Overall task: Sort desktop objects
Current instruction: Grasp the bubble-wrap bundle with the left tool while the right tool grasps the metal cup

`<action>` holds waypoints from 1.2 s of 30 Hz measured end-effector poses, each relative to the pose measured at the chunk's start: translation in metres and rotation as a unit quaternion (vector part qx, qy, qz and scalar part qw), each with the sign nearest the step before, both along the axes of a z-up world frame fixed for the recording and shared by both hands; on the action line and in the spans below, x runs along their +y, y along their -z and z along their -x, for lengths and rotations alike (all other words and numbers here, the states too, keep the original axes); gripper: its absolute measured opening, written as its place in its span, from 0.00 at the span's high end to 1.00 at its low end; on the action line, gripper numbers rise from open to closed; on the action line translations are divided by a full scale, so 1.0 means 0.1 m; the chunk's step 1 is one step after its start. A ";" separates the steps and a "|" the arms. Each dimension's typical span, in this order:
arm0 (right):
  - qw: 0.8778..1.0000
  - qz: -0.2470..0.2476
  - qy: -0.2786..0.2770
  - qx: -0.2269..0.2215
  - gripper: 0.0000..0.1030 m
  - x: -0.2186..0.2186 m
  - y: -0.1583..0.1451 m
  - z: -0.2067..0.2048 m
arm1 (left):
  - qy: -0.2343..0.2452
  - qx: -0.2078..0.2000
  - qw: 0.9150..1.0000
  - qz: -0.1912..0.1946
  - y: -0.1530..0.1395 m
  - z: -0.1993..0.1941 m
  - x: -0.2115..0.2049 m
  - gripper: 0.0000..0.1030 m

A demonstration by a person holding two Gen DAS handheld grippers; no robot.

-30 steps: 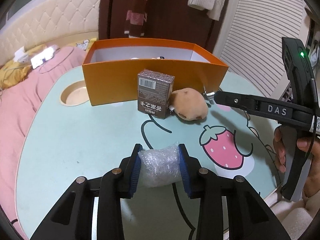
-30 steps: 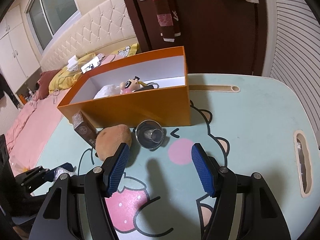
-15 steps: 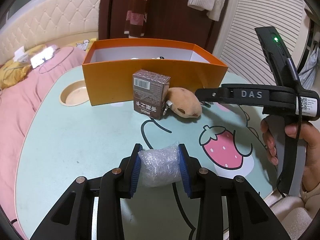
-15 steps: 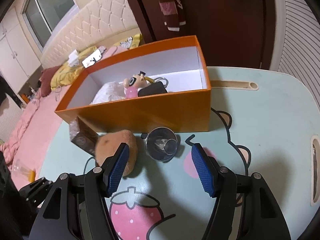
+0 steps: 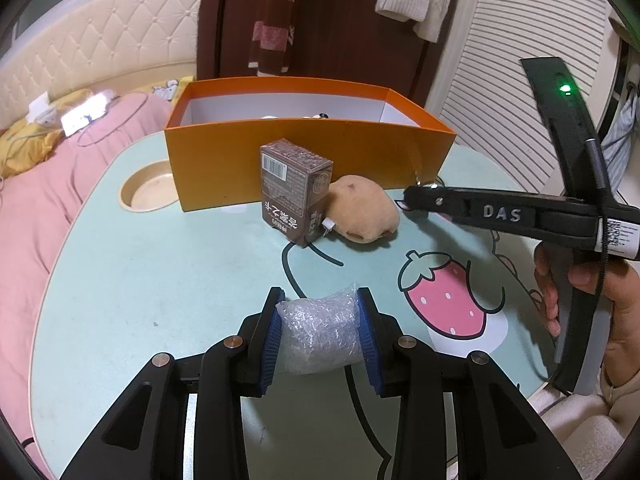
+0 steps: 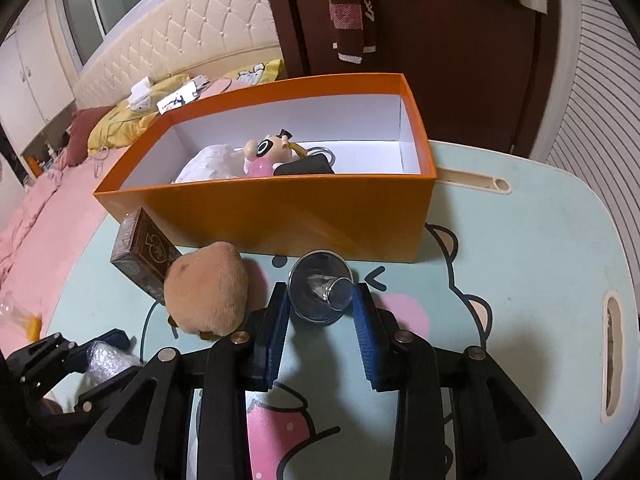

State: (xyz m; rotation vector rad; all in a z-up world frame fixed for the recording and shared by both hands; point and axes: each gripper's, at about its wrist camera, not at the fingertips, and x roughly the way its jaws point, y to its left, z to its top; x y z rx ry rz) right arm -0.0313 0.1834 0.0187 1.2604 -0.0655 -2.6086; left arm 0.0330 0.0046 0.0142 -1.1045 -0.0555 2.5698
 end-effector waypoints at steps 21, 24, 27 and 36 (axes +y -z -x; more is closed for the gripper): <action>0.998 0.022 -0.027 0.054 0.67 0.01 -0.27 -0.29 | -0.015 0.029 0.999 -0.017 -0.24 0.00 -0.14 0.67; 0.997 0.028 -0.033 0.063 0.67 0.01 -0.31 -0.32 | -0.016 0.032 0.999 -0.020 -0.29 0.02 -0.16 0.67; 0.997 0.033 -0.036 0.067 0.67 0.01 -0.33 -0.33 | -0.018 0.037 0.999 -0.022 -0.36 0.07 -0.17 0.67; 0.997 0.037 -0.035 0.063 0.67 0.02 -0.34 -0.26 | -0.007 0.064 0.997 -0.030 -0.63 0.25 -0.14 0.67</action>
